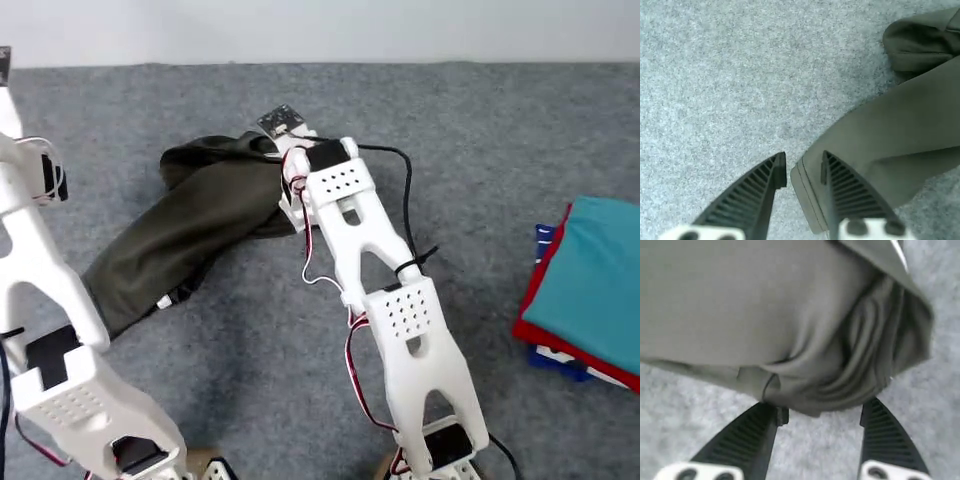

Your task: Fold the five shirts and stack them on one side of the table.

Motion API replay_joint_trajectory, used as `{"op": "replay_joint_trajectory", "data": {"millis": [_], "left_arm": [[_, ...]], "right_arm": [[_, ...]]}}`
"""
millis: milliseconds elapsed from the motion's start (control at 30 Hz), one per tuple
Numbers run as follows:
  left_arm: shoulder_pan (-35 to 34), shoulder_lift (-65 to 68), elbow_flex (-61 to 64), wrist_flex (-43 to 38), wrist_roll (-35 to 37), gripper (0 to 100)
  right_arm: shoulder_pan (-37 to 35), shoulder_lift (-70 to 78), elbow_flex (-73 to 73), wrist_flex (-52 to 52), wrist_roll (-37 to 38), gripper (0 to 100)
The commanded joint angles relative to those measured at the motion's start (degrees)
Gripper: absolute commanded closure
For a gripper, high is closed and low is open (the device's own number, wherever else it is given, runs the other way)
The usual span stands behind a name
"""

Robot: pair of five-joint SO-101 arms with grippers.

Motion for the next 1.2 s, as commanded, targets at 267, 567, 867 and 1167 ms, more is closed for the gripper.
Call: {"op": "replay_joint_trajectory", "data": {"millis": [267, 567, 867, 1167], "left_arm": [[-0.1, -0.3, 0.0, 1.1, -0.2, 88], [-0.2, -0.8, 6.1, 1.1, -0.2, 88], [0.3, -0.4, 6.1, 1.0, -0.2, 88], [1.2, -0.9, 9.3, 1.2, -5.4, 95]], "right_arm": [[-3.5, 6.6, -11.0, -0.4, 6.8, 84.8], [-4.1, 7.1, -11.3, 5.9, 13.7, 98.7], [-1.0, 5.1, -12.6, 17.5, 15.4, 98.7], [1.9, -11.4, 2.5, 17.5, 15.6, 98.7]]}}
